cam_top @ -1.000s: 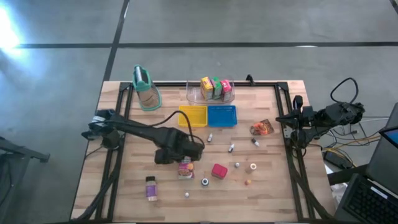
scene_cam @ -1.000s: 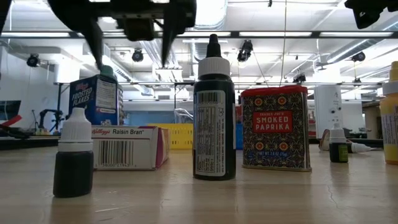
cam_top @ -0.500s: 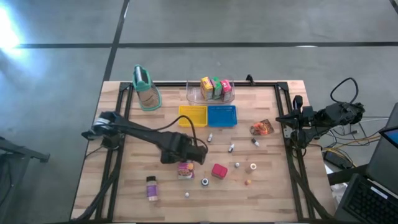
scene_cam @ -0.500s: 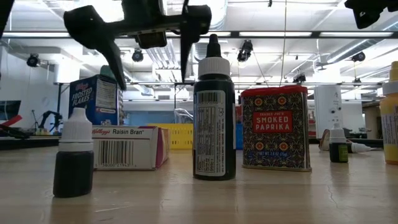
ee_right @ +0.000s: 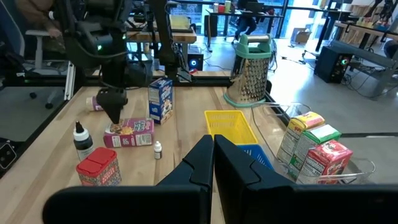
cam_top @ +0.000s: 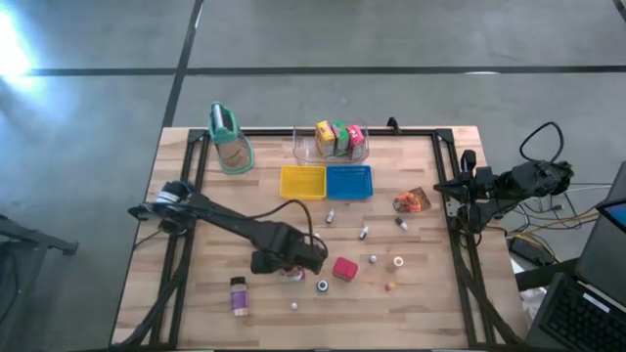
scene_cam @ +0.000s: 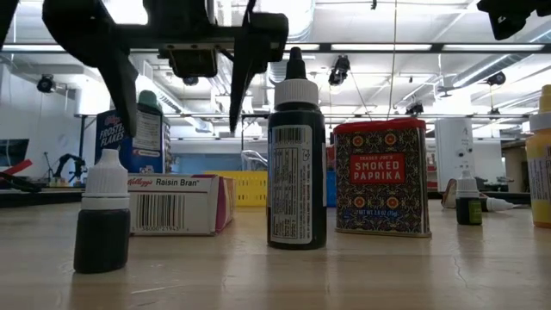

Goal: Pick & Place Kitchen Items
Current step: Adjust the cereal boxes on the table

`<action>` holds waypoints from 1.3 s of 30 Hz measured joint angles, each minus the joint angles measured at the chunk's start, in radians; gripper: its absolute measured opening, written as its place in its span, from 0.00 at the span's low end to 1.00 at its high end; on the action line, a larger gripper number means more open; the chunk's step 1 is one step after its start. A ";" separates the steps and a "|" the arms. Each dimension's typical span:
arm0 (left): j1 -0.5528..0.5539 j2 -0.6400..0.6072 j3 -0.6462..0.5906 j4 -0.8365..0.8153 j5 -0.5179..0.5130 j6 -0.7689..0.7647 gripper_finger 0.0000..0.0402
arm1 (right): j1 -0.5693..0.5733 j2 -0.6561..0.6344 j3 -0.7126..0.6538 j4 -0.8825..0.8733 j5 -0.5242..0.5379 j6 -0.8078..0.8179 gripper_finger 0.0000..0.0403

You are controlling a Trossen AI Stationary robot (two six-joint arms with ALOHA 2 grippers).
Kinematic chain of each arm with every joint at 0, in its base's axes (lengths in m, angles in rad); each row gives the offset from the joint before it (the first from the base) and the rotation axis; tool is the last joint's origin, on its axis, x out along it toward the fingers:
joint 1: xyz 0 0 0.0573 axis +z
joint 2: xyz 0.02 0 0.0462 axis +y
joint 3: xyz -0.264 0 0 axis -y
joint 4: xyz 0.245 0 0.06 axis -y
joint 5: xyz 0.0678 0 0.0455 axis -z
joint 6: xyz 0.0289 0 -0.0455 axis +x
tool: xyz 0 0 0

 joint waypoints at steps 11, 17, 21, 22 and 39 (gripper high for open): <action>0.001 0.024 0.000 0.001 -0.019 -0.005 1.00 | 0.000 0.000 0.000 0.000 0.000 0.000 0.02; 0.000 0.031 0.000 -0.009 -0.012 -0.014 1.00 | 0.000 0.000 0.000 0.000 0.000 0.000 0.02; 0.000 0.031 0.000 -0.009 -0.013 -0.012 1.00 | 0.000 0.000 0.000 0.000 0.000 0.000 0.02; 0.000 0.034 0.000 -0.008 -0.013 -0.007 1.00 | 0.000 0.000 0.000 0.000 0.000 0.000 0.02; -0.002 0.060 0.000 0.001 -0.012 0.024 1.00 | 0.000 0.000 0.000 0.000 0.000 0.000 0.02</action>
